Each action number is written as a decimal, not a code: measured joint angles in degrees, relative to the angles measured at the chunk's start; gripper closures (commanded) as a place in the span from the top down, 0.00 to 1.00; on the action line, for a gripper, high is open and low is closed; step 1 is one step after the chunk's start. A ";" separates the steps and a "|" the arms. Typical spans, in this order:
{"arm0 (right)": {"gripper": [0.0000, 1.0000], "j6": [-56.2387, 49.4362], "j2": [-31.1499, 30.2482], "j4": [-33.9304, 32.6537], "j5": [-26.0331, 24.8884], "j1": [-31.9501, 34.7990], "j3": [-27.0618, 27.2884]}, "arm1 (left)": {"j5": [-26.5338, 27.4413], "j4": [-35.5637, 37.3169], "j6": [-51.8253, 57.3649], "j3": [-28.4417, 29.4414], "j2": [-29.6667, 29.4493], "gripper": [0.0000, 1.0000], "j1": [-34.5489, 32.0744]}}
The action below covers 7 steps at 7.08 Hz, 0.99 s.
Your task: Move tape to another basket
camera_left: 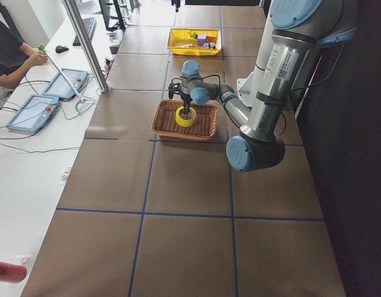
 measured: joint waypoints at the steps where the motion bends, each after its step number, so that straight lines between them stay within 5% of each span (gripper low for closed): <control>1: 1.00 -0.35 -1.18 -0.05 0.49 1.10 -0.01 | 0.46 -0.01 0.88 0.93 0.00 1.00 0.15; 4: 1.00 -0.06 -3.27 0.32 2.00 2.78 0.03 | 5.40 0.22 1.41 1.39 0.53 1.00 0.92; 7: 1.00 -0.31 -4.31 0.66 2.03 3.37 -0.09 | 4.05 12.88 7.87 -5.87 0.04 1.00 -0.84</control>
